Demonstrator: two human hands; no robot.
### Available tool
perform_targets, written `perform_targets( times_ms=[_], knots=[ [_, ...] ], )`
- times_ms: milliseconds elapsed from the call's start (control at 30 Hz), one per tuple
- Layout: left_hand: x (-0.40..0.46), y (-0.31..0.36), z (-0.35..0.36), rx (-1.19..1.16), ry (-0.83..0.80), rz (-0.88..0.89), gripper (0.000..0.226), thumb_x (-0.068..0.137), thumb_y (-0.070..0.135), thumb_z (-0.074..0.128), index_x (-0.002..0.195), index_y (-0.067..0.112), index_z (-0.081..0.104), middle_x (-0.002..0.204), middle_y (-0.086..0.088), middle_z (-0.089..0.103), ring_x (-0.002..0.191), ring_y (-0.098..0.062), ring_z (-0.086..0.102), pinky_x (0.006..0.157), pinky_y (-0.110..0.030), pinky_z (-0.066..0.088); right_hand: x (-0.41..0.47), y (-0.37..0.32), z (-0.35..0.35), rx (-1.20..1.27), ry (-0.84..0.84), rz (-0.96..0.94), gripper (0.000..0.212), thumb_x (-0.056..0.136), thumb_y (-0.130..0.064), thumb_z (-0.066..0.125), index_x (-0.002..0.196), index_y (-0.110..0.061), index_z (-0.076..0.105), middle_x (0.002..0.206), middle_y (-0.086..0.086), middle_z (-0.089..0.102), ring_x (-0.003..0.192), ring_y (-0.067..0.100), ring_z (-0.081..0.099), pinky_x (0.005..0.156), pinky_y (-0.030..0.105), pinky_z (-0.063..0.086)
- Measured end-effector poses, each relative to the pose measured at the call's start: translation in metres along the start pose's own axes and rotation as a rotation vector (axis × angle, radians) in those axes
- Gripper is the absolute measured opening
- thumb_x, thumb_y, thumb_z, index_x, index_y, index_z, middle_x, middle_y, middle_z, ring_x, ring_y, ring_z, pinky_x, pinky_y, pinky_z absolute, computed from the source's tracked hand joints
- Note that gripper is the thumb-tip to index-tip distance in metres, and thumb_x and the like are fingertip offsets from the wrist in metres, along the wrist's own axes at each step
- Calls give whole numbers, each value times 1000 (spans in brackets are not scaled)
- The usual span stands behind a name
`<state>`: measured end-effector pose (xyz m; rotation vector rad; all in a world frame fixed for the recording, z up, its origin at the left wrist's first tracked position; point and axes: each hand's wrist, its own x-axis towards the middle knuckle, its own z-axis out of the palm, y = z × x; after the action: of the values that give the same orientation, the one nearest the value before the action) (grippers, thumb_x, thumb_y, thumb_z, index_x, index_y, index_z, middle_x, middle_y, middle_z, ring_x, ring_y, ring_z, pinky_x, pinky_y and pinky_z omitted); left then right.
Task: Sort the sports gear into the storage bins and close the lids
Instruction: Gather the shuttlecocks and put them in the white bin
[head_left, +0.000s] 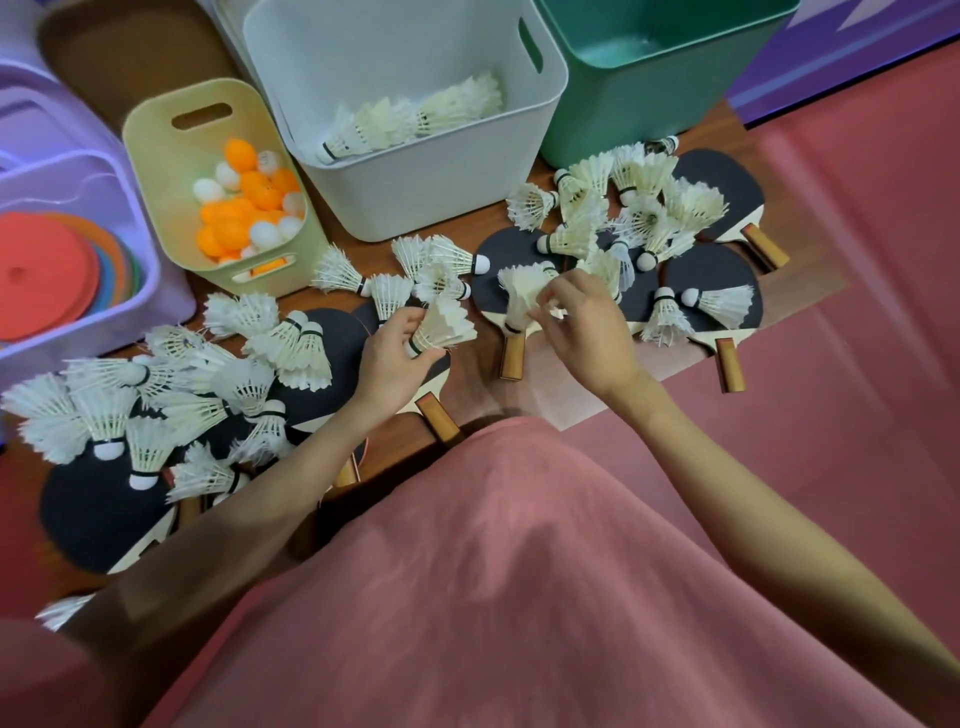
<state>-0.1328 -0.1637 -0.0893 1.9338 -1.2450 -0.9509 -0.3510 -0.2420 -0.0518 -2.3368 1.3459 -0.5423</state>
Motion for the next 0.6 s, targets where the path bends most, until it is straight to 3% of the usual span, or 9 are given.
perform_targets(
  times_ms=[100,200,367,600],
  knots=[
    [0,3,-2,-21,-6,7,48,77,9,77,121,7,58,113,-3,66,102,-8,58,89,-21,45,5,-19,-2,164,93,-19,15,93,-23,59,85,-10,59,83,-1,56,77,15,49,68,24,36],
    [0,7,-3,-52,-10,14,49,77,10,78,122,7,58,112,-2,66,101,-6,58,86,-15,43,7,-32,10,191,59,-53,18,93,-24,58,84,-9,57,79,1,57,73,15,51,64,28,41],
    [0,14,-10,-131,-22,40,53,75,5,79,122,2,56,109,3,62,100,-6,60,81,-4,44,11,-45,25,230,-57,-109,18,94,-25,56,87,-9,61,83,4,57,69,16,53,63,30,45],
    [-2,4,-19,-160,17,28,55,72,5,81,121,6,57,111,3,62,100,-5,60,83,-7,46,26,-30,30,210,-79,-104,23,98,-25,47,104,-8,62,95,7,59,77,18,57,67,33,47]
  ],
)
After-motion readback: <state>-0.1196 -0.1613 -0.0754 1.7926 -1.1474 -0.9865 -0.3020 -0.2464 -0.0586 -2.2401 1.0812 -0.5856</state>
